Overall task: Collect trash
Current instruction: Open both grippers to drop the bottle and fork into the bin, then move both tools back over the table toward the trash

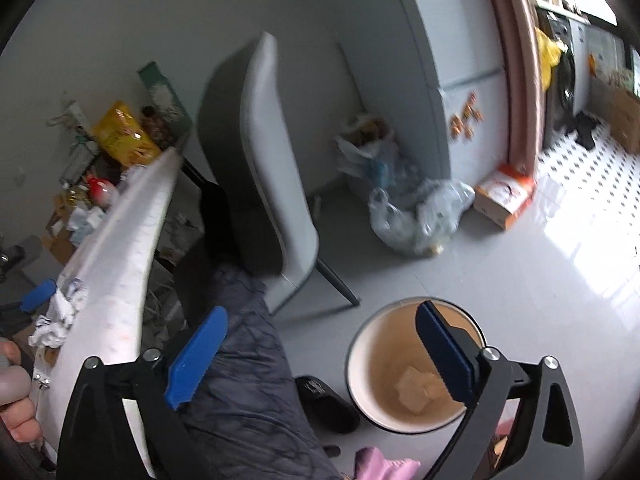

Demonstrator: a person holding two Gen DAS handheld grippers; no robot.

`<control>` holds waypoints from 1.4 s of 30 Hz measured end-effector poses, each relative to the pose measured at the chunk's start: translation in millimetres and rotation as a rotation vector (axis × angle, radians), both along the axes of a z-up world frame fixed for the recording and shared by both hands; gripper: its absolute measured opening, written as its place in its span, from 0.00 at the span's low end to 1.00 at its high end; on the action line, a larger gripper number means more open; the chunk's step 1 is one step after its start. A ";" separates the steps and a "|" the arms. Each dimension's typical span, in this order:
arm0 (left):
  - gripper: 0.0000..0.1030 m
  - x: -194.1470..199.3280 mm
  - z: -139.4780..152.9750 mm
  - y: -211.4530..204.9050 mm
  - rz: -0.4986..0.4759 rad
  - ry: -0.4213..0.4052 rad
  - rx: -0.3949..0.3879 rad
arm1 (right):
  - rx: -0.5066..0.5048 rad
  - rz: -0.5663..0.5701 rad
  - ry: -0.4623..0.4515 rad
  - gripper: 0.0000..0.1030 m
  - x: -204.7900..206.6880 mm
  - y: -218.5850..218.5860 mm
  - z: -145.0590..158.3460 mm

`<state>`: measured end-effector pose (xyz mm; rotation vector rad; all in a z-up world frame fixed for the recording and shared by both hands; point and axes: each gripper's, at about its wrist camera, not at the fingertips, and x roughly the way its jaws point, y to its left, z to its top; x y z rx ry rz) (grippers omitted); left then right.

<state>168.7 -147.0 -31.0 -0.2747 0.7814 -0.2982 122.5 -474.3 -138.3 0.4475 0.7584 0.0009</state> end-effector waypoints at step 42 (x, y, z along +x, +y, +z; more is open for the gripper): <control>0.93 -115.3 9.6 268.9 0.427 -0.099 -0.022 | -0.019 0.399 -0.141 0.93 14.0 239.3 91.7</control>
